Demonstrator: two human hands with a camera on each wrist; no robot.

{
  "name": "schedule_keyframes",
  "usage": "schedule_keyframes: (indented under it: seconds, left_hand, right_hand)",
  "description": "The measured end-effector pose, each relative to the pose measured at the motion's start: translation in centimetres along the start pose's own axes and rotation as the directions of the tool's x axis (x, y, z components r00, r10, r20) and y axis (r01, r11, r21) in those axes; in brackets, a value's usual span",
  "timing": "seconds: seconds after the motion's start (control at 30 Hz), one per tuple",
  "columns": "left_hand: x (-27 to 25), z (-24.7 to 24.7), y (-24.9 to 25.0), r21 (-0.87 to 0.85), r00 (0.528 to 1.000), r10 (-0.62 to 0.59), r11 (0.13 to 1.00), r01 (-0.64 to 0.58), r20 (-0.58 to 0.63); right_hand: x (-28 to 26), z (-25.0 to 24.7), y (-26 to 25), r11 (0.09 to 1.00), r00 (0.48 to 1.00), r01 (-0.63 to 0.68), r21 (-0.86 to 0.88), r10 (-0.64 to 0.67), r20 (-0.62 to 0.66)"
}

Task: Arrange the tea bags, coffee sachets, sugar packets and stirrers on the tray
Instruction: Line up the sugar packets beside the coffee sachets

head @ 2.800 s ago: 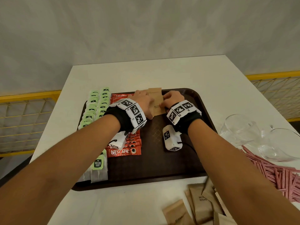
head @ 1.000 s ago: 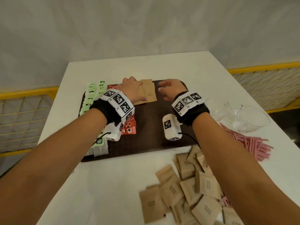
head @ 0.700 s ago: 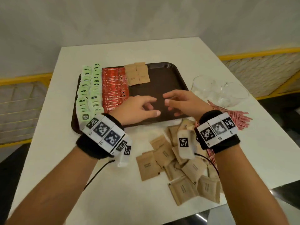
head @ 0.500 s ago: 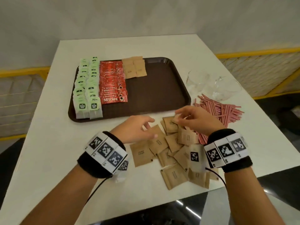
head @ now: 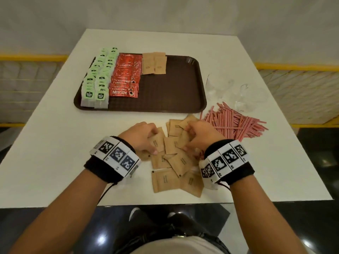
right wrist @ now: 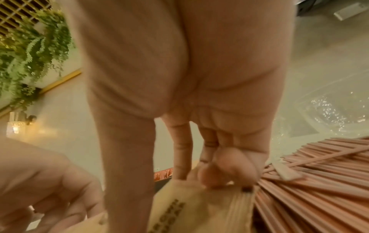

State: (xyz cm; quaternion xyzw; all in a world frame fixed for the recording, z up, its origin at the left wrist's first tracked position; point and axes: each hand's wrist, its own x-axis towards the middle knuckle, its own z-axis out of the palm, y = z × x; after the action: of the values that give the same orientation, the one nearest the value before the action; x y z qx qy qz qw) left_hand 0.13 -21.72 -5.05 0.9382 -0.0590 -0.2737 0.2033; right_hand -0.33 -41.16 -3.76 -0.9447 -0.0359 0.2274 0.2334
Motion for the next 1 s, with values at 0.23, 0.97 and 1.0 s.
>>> schedule_keyframes:
  seconds: [0.23,0.97,1.0]
  left_hand:
    - [-0.8,-2.0,-0.8,-0.243,0.998,0.042,0.969,-0.052,-0.044]
    - [-0.3,-6.2,-3.6,-0.777,0.976,-0.056,0.616,-0.130,-0.208]
    - [0.0,-6.6,-3.9,-0.776,0.973,-0.061,0.615,-0.139,-0.222]
  right_hand:
    - [0.0,-1.5,1.2,0.947,0.984,0.180,0.267,-0.178,-0.032]
    - [4.3,-1.7,-4.7,0.610,0.986,0.153,0.778,-0.143,-0.082]
    - [4.6,-1.6,-5.0,0.607,0.987,0.153,0.780,-0.133,-0.090]
